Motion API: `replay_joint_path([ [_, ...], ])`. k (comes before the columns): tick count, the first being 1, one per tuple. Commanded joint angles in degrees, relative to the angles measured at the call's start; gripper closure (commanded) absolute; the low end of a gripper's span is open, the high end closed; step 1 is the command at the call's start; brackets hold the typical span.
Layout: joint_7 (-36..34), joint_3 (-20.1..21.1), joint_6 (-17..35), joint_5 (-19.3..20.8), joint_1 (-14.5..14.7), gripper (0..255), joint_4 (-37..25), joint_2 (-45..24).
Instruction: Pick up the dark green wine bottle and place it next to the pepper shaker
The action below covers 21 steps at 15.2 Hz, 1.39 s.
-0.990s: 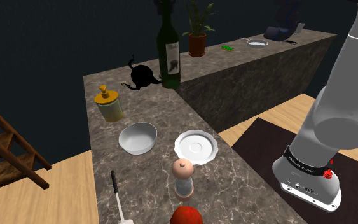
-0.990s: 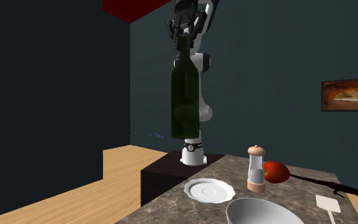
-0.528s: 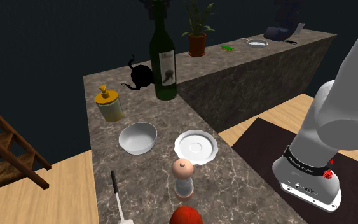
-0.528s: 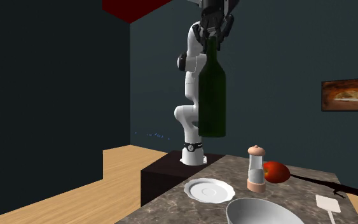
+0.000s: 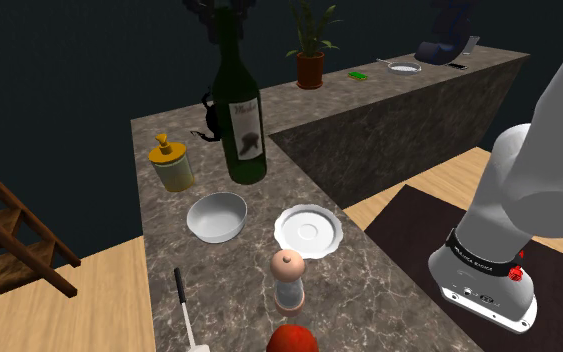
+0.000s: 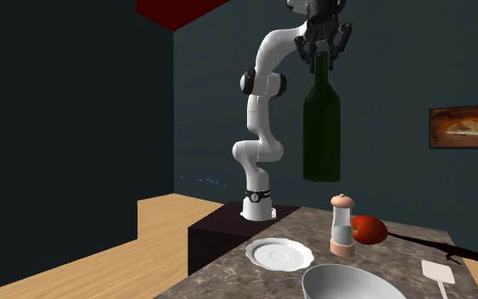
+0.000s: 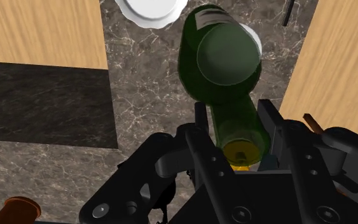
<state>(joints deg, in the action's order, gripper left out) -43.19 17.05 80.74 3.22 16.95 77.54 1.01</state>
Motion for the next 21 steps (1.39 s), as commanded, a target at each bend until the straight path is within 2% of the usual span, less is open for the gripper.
replay_joint_path([
  [1,-3.0,1.5,0.0,0.1,1.4,255,0.6,0.5],
  [8,-13.7,7.2,-1.8,2.1,7.0,255,-3.7,-3.0],
  [11,-19.3,10.0,-3.3,4.2,10.5,255,-7.7,-6.4],
  [21,-18.4,9.0,6.5,1.5,9.1,255,6.6,-1.3],
])
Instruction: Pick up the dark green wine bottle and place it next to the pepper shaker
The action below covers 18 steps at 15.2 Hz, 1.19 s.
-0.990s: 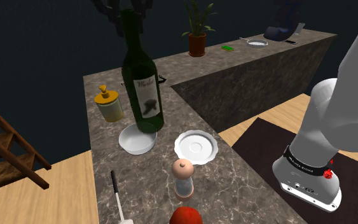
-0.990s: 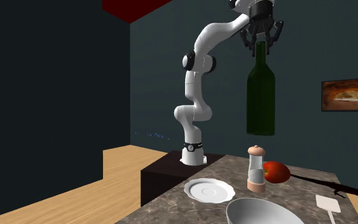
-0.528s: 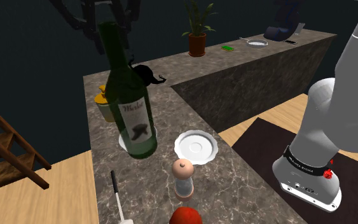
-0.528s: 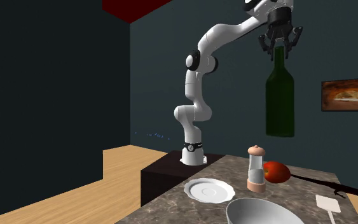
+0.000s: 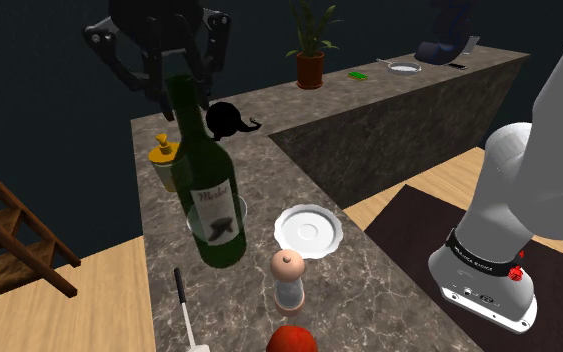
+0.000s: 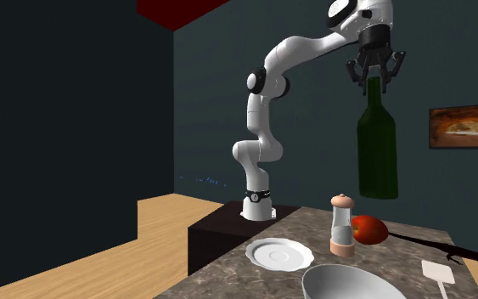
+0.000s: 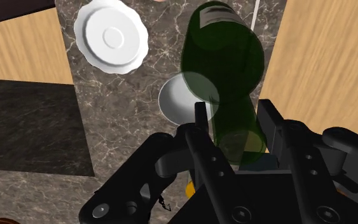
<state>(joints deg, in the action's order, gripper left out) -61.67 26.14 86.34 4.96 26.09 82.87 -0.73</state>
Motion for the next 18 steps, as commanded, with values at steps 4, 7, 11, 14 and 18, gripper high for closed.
replay_joint_path([
  [4,0.3,-0.3,4.4,-0.8,-0.3,255,5.9,1.8],
  [7,0.3,-0.5,6.9,-1.2,-0.5,255,9.1,2.6],
  [11,0.4,-0.6,10.2,-1.5,-0.5,255,13.1,3.3],
  [14,0.3,-0.7,12.6,-1.7,-0.6,255,15.8,3.8],
  [18,0.3,-0.7,15.7,-1.8,-0.6,255,19.3,4.1],
])
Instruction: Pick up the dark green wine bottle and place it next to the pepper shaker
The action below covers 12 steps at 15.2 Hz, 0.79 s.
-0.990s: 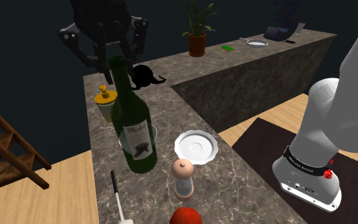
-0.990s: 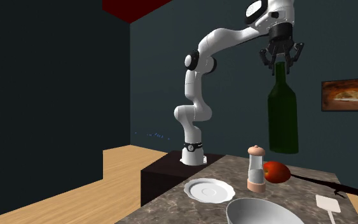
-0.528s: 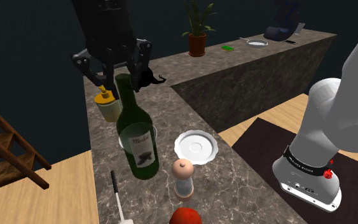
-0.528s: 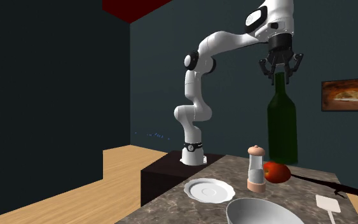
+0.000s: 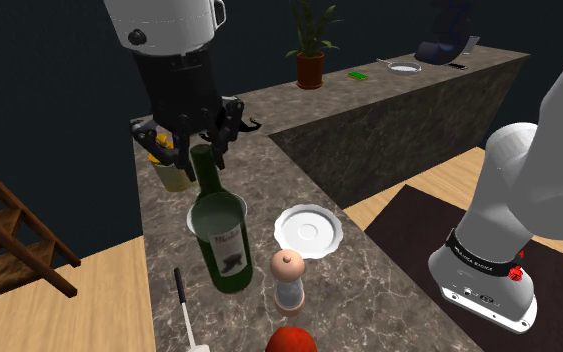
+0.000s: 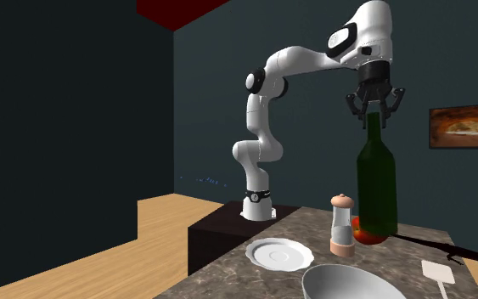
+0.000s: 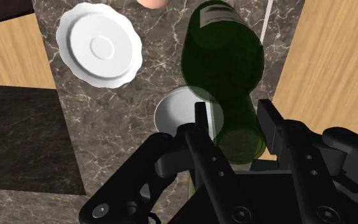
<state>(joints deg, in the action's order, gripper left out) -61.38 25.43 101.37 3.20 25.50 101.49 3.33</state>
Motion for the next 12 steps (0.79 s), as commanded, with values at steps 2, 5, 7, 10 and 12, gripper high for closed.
replay_joint_path([
  [2,-0.1,0.0,2.2,0.0,0.0,255,2.3,0.1],
  [5,-0.3,0.0,4.5,0.0,0.0,255,4.6,0.1],
  [7,-0.4,0.0,6.1,0.1,0.0,255,6.1,0.1],
  [10,-0.6,0.1,8.3,0.2,0.0,255,8.2,-0.1],
  [12,-0.8,0.1,9.8,0.3,0.1,255,9.5,-0.3],
])
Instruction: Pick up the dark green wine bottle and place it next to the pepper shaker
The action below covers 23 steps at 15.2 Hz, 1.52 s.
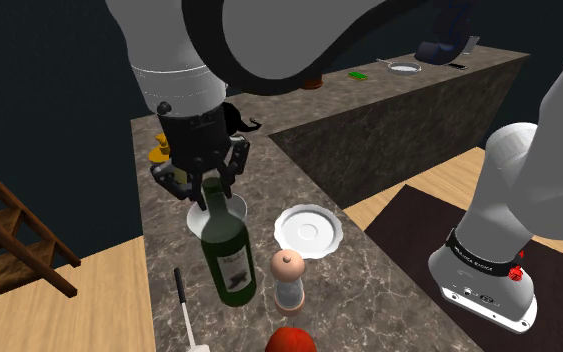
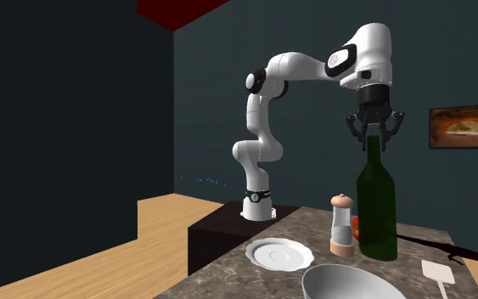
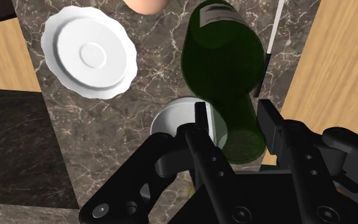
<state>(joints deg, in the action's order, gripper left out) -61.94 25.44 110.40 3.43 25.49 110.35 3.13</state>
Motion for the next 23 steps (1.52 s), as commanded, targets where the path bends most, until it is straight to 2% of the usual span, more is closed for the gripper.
replay_joint_path([
  [1,-0.3,0.1,1.6,0.2,0.1,255,1.3,-0.2],
  [7,-1.0,0.2,6.1,0.8,0.1,255,4.9,-1.2],
  [15,-1.1,0.2,6.4,0.8,0.1,255,5.2,-1.3],
  [16,-1.1,0.2,6.4,0.8,0.1,0,5.2,-1.3],
  [21,-1.1,0.2,6.4,0.8,0.1,0,5.2,-1.3],
  [23,-0.6,0.2,2.7,0.2,0.2,0,2.5,-0.2],
])
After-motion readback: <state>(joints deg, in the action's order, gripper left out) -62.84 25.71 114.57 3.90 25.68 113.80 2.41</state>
